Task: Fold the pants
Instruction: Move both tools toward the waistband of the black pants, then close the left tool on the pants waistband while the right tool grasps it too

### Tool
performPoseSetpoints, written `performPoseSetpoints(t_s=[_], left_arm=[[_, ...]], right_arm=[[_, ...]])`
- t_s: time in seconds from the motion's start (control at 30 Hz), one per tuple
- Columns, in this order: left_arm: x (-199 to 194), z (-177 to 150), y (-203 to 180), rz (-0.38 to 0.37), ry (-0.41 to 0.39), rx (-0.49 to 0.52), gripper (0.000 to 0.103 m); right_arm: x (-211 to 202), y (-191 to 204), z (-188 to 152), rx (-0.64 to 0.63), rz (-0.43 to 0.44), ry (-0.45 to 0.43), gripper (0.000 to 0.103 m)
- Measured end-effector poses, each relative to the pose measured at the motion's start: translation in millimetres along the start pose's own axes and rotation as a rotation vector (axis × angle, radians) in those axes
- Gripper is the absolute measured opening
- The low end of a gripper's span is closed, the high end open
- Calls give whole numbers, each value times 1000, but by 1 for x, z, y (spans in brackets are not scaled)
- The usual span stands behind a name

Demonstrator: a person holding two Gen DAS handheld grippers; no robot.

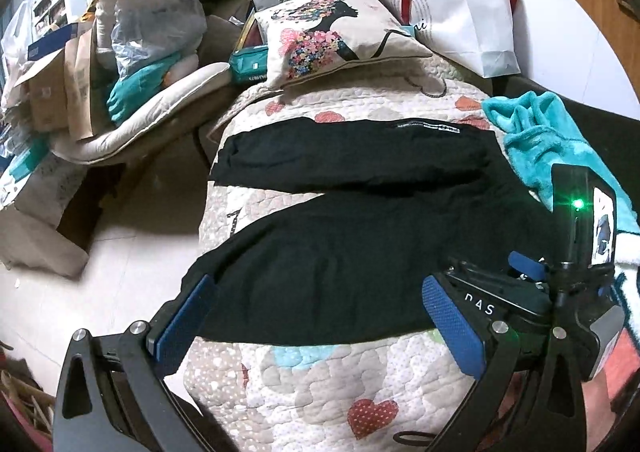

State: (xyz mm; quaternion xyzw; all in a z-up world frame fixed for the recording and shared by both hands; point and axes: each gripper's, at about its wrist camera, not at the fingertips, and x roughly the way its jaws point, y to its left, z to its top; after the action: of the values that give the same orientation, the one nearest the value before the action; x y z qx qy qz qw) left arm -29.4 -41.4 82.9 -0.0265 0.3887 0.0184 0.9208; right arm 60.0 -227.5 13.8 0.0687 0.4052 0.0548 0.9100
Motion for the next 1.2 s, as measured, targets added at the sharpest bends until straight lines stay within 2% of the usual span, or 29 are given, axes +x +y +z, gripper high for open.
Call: performPoseSetpoints(t_s=[0.2,0.23,0.5,0.53,0.77,0.93,1.03,1.1,1.2], left_arm=[[4,-1,-3,23,2,18,103],[-5,-8,0,7,-29,14,103],[4,-11,-1,12,-4,15,103],[5,-11,-2,30,-9,34,103],[15,-1,14,-22,5,-16,103],[23,30,64,-32,-19,-121,103],[37,55,97,-38,-19,-154,103],[51,72,118,-24,-13,-165,103],[75,95,141,1,5,-169,103]], right_arm=[[0,2,-1,-3,5,-5,101],[0,2,-2,-4,5,-6,101],[1,3,-3,-5,12,-8,101],[2,3,-3,-5,11,-5,101],[-2,3,1,-12,-8,5,101],[-33,9,32,-40,37,16,101],[-52,19,65,-133,72,33,101],[-56,24,85,-187,71,33,101],[-52,31,119,-279,12,15,101]])
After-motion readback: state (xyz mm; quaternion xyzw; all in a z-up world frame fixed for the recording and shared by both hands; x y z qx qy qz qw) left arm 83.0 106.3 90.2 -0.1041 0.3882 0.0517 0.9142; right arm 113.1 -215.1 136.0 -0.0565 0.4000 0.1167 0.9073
